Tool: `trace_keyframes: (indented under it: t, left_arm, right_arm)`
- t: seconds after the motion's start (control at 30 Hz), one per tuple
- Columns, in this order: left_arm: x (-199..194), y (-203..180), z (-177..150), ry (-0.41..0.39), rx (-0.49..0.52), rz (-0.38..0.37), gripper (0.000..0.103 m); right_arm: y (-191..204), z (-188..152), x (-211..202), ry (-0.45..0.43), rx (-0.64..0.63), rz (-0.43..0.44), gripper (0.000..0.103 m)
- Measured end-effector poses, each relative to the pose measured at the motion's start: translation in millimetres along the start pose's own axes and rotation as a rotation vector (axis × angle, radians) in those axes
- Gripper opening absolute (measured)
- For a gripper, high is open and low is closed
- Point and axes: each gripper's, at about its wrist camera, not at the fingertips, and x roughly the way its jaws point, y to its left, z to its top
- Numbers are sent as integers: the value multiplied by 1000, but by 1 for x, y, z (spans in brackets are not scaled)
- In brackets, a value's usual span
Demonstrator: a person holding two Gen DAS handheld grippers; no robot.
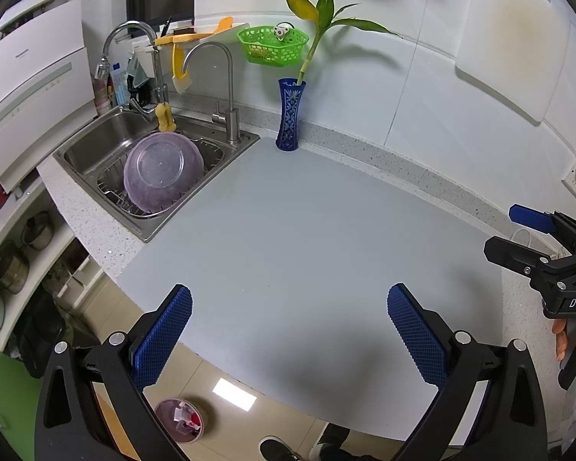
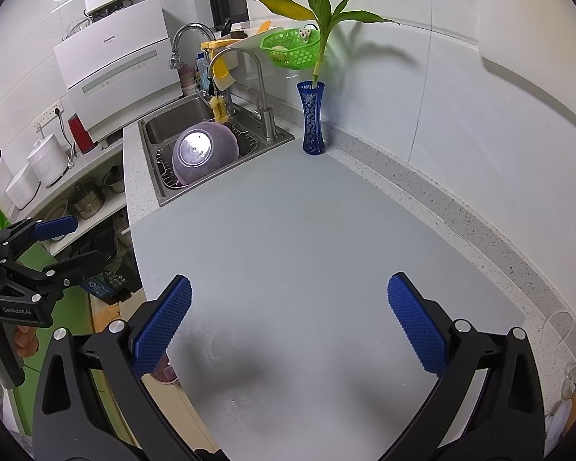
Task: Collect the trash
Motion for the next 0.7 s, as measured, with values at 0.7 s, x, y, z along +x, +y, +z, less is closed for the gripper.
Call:
trace_keyframes:
  t: [0.7]
  left_arm:
    - [2, 0, 0, 0, 2, -2, 98]
  right_arm:
    - [0, 1, 1, 1, 1, 0, 100]
